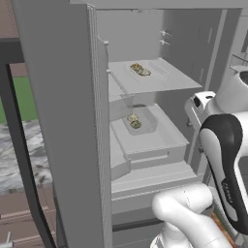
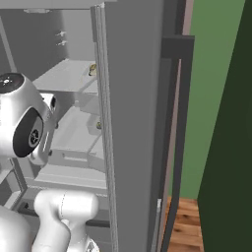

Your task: Place two dumplings into each of the tupperware containers and then place the containers in the fridge.

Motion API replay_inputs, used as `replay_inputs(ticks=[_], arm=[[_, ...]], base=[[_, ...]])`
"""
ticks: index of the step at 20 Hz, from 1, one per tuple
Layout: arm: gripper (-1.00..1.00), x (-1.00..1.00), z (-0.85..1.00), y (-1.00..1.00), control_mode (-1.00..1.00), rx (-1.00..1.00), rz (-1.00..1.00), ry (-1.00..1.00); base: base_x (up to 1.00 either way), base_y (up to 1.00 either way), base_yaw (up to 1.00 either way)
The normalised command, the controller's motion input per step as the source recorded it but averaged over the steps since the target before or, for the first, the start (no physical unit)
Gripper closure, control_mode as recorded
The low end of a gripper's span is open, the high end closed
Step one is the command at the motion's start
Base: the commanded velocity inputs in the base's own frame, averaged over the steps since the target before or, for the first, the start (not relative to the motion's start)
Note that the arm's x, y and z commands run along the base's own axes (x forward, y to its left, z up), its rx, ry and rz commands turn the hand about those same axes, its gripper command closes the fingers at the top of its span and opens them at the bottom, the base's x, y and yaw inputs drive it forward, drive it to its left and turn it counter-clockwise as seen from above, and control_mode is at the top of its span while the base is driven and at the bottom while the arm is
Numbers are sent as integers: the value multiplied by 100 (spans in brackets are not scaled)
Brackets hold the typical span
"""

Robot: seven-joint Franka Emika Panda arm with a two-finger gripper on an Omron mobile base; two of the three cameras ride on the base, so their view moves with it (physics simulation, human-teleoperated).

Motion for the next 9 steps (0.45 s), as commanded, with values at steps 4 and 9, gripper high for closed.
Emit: replay_inputs(ticks=[4,9], arm=[[-100,25,-22,0,-100,0,0,0],[-100,16,-19,0,-100,0,0,0]], base=[[0,0,0],[0,0,0]])
